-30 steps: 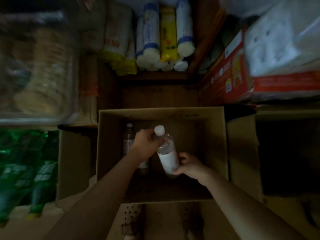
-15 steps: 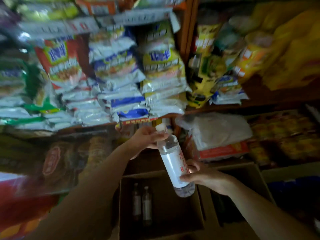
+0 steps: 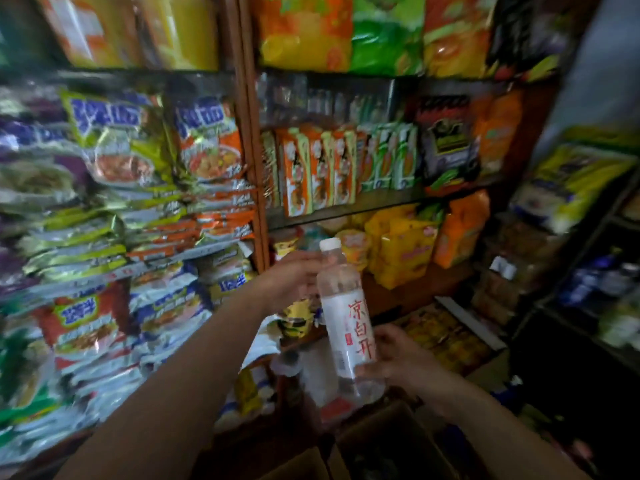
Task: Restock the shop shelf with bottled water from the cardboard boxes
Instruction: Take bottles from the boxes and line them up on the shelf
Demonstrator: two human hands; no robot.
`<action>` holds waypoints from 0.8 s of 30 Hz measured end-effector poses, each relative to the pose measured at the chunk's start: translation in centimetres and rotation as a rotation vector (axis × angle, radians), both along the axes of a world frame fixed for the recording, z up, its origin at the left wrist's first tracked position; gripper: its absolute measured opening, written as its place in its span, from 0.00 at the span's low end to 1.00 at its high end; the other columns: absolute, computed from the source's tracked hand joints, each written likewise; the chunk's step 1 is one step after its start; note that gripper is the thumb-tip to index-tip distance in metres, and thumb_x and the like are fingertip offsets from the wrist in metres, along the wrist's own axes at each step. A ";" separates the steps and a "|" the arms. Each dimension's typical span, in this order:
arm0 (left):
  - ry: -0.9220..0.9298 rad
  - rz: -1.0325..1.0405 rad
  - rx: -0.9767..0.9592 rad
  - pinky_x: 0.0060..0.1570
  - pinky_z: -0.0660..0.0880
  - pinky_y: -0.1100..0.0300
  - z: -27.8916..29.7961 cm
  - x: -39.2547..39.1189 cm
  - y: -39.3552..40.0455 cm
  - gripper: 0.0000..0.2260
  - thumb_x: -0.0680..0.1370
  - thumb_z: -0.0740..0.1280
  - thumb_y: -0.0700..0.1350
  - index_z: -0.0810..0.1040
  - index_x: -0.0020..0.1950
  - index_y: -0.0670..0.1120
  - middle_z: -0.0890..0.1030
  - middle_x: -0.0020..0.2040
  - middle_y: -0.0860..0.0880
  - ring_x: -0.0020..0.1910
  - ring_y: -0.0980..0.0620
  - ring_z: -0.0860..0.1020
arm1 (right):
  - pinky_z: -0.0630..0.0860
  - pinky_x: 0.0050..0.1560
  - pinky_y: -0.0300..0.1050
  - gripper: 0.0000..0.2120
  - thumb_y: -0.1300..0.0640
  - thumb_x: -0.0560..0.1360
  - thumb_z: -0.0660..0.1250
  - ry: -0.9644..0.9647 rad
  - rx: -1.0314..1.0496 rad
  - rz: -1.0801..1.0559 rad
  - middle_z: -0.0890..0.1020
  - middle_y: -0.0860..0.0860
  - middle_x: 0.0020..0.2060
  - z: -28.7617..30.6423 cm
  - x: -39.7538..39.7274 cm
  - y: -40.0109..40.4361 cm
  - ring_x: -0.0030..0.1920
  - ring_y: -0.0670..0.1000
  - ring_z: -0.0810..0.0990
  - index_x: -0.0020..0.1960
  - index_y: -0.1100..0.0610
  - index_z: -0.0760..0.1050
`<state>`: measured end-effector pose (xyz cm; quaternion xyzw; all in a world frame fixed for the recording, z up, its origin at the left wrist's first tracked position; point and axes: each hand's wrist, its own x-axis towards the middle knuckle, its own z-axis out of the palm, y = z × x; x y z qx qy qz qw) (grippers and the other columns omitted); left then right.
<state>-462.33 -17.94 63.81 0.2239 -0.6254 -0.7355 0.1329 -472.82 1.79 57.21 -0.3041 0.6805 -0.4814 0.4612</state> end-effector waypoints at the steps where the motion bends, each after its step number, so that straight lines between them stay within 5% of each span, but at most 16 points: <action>1: 0.027 -0.054 -0.010 0.55 0.77 0.55 2.0 -1.2 1.3 0.09 0.78 0.65 0.41 0.79 0.56 0.41 0.83 0.50 0.46 0.50 0.50 0.81 | 0.79 0.40 0.43 0.43 0.51 0.44 0.83 0.037 -0.045 -0.062 0.85 0.51 0.47 1.6 -0.5 1.3 0.46 0.49 0.85 0.56 0.56 0.72; 7: 0.079 -0.297 -0.078 0.56 0.75 0.52 10.9 -9.7 10.3 0.09 0.77 0.65 0.50 0.80 0.53 0.49 0.82 0.57 0.48 0.57 0.49 0.79 | 0.82 0.45 0.50 0.37 0.56 0.48 0.83 0.175 -0.230 -0.412 0.85 0.52 0.44 8.9 -4.1 10.2 0.44 0.50 0.85 0.54 0.58 0.72; 12: 0.149 -0.491 -0.125 0.48 0.74 0.55 15.3 -17.6 20.7 0.05 0.79 0.62 0.49 0.76 0.53 0.51 0.82 0.47 0.49 0.47 0.50 0.79 | 0.83 0.45 0.46 0.27 0.61 0.56 0.83 0.383 -0.320 -0.718 0.85 0.49 0.46 12.1 -8.1 18.5 0.43 0.45 0.85 0.50 0.49 0.76; 18: 0.229 -0.663 -0.278 0.50 0.76 0.53 18.5 -27.1 33.1 0.27 0.71 0.73 0.53 0.70 0.68 0.52 0.77 0.63 0.50 0.56 0.51 0.80 | 0.82 0.47 0.51 0.30 0.55 0.56 0.83 0.526 -0.328 -0.955 0.85 0.47 0.46 14.5 -15.1 30.5 0.44 0.46 0.84 0.53 0.47 0.73; 24: 0.339 -0.726 -0.270 0.51 0.77 0.53 18.8 -34.9 45.9 0.19 0.67 0.77 0.47 0.79 0.55 0.47 0.84 0.51 0.48 0.52 0.49 0.81 | 0.82 0.45 0.45 0.29 0.58 0.59 0.82 0.590 -0.308 -1.140 0.85 0.50 0.45 16.7 -20.4 42.0 0.43 0.47 0.85 0.55 0.51 0.73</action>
